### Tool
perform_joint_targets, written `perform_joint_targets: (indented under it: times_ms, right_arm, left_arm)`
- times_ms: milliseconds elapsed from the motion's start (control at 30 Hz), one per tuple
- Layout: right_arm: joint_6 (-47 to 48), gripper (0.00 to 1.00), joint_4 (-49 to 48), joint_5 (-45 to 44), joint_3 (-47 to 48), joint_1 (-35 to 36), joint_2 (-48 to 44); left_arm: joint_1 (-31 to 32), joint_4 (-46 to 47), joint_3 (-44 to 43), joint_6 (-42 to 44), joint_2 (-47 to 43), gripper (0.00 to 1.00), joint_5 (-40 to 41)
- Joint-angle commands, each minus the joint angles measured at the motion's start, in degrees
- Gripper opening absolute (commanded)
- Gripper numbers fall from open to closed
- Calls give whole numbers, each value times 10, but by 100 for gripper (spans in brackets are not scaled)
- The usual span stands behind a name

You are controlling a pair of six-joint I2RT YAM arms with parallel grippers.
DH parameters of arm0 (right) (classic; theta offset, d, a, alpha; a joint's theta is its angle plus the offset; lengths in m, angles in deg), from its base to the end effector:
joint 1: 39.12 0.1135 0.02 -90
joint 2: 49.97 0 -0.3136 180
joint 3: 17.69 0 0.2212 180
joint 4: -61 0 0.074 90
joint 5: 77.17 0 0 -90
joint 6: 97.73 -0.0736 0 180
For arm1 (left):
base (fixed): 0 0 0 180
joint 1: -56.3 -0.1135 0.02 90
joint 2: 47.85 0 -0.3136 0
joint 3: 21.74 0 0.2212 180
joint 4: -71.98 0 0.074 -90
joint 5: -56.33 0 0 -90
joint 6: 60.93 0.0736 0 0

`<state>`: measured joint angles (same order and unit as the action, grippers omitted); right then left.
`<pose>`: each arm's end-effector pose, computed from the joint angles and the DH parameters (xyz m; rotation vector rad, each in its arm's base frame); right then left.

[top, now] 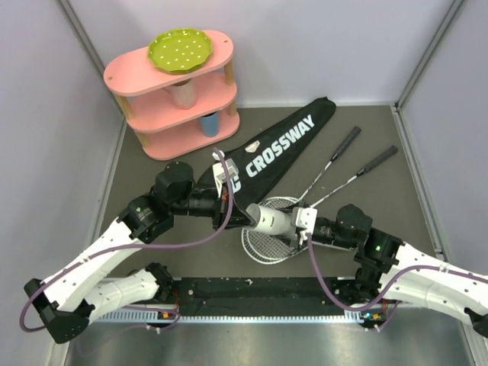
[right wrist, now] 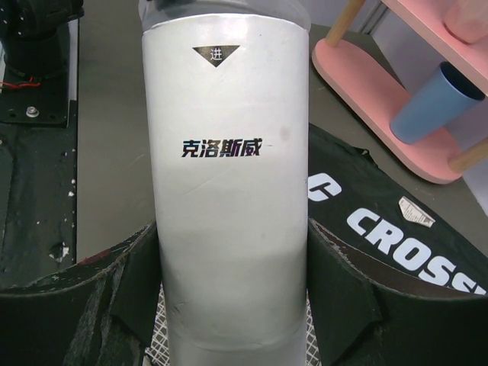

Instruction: Pack up the badminton gear

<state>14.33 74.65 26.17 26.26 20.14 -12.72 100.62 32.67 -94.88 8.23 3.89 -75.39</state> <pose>0.0542 0.1244 0.3115 -1.2605 1.1932 0.6790 0.0763 -0.1429 0.4008 0.9487 1.8429 -1.4241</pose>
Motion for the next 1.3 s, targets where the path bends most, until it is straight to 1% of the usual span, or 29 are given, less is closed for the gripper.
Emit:
perform_joint_targets:
  times_ms: [0, 267, 400, 567, 667, 800, 967, 1000, 1067, 1100, 1267]
  right_arm:
    - [3, 10, -58, 19, 27, 6, -3]
    - [5, 10, -63, 32, 18, 6, -22]
    - [3, 9, -75, 38, 8, 6, -38]
    - [-22, 8, -125, 59, -9, 6, -54]
    - [-39, 8, -159, 68, -15, 6, -56]
    - [-51, 8, -188, 70, -19, 5, -53]
    - [-69, 8, -234, 74, -31, 6, -57]
    - [-72, 8, -242, 75, -32, 6, -55]
    - [-84, 8, -265, 82, -36, 6, -54]
    - [-87, 7, -271, 83, -37, 5, -54]
    - [-112, 7, -328, 89, -48, 6, -54]
  left_arm:
    - [16, 20, -26, 17, 14, 0, 7]
    - [23, 20, -22, 22, 36, 0, -24]
    - [23, 40, -10, 15, 37, 0, -35]
    - [23, 110, 14, -23, 33, 0, -57]
    - [26, 142, 24, -42, 34, 0, -57]
    - [35, 159, 24, -48, 39, 0, -56]
    - [39, 177, 31, -52, 43, 0, -79]
    - [38, 189, 34, -53, 44, 4, -87]
    - [39, 206, 42, -63, 44, 9, -97]
    - [39, 223, 48, -66, 44, 13, -107]
    - [40, 293, 69, -91, 36, 25, -121]
